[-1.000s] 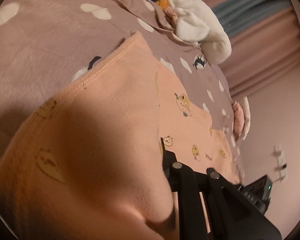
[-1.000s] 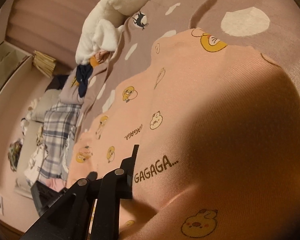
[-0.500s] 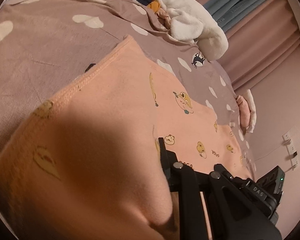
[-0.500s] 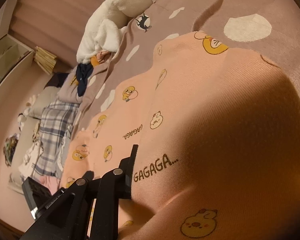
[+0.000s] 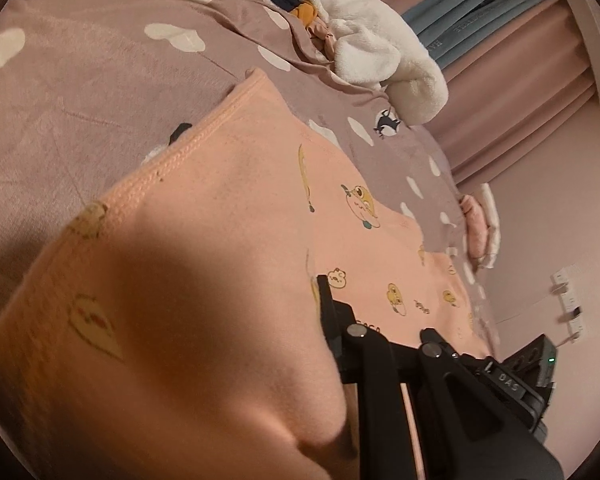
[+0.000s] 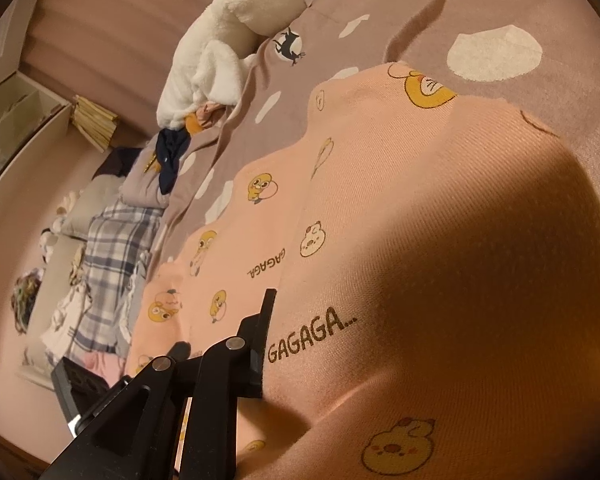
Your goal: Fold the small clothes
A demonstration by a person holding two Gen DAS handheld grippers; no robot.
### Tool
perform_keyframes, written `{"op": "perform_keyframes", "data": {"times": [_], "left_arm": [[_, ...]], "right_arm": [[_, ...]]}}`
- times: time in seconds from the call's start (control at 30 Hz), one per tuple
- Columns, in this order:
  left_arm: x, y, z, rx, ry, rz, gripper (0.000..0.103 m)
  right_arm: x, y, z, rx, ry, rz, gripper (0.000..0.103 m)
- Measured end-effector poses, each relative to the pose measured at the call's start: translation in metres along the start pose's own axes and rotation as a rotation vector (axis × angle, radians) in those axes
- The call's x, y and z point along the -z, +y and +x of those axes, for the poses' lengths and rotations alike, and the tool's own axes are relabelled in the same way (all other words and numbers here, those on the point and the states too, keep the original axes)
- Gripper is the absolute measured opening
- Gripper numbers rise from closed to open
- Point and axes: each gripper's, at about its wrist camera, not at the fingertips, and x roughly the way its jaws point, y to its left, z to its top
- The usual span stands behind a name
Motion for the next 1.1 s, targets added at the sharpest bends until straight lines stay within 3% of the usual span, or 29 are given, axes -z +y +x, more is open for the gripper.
{"op": "perform_keyframes", "data": {"times": [0.4,0.6,0.9,1.1], "left_arm": [[0.009,0.007,-0.021,0.006,0.031,-0.001,0.016],[0.025,0.005,-0.044,-0.081,-0.009,0.051,0.016],[0.033,0.019,-0.070,-0.163,-0.034,0.024,0.016],[0.032,0.031,-0.080,-0.154,-0.041,-0.011,0.016]], "right_arm": [[0.016,-0.010,-0.028,0.013,0.002,0.036,0.010],[0.025,-0.011,-0.046,0.071,-0.009,0.018,0.009],[0.037,-0.014,-0.063,0.136,-0.048,0.001,0.007],[0.040,-0.017,-0.072,0.186,-0.068,-0.015,0.005]]}}
